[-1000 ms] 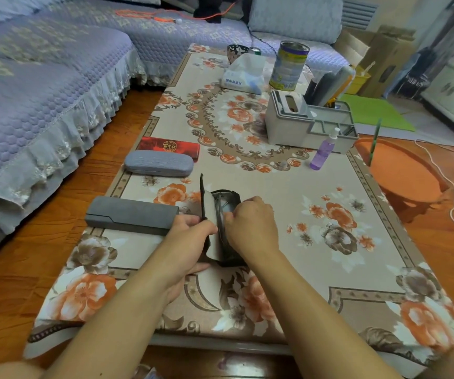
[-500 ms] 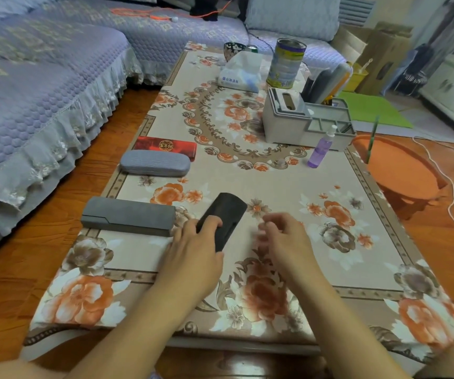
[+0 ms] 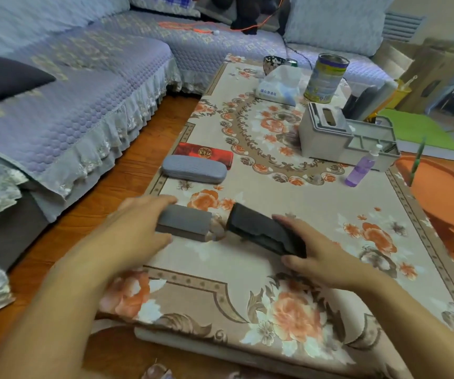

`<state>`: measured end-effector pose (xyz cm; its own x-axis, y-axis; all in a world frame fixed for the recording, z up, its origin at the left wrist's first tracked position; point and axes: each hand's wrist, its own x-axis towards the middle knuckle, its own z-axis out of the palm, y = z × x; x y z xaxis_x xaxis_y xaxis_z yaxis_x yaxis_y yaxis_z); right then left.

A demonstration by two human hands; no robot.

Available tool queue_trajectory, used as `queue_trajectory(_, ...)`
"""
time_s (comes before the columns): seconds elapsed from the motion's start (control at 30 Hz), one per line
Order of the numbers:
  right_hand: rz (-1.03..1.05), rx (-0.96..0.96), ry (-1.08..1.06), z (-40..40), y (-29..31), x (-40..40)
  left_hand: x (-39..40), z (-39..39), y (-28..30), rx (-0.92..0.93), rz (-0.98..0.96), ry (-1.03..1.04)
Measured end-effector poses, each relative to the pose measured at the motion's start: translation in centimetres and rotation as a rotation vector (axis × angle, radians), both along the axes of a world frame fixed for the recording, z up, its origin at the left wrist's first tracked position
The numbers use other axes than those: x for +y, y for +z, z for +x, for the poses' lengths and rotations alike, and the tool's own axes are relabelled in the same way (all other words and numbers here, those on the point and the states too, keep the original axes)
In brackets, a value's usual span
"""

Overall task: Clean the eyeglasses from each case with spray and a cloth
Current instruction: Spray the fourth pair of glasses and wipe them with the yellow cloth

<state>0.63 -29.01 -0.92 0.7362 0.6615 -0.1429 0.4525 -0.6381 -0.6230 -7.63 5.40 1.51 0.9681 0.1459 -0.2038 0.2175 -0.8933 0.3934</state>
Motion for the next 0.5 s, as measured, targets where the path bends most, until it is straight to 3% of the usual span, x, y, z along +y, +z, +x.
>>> queue_trajectory(0.07,0.095,-0.042,-0.087,1.5,1.3,2.0,3.2,0.2,-0.9,0.047,0.021,0.167)
queue_trajectory(0.13,0.054,-0.112,-0.072,3.7,2.3,5.7,4.2,0.5,-2.1,0.078,-0.008,0.226)
queue_trajectory(0.33,-0.244,-0.290,0.169,8.2,0.8,16.6,2.8,2.0,-3.9,0.022,-0.105,0.166)
queue_trajectory(0.5,-0.296,-0.502,0.145,8.8,-0.9,18.6,3.7,1.9,-4.0,-0.061,-0.017,0.176)
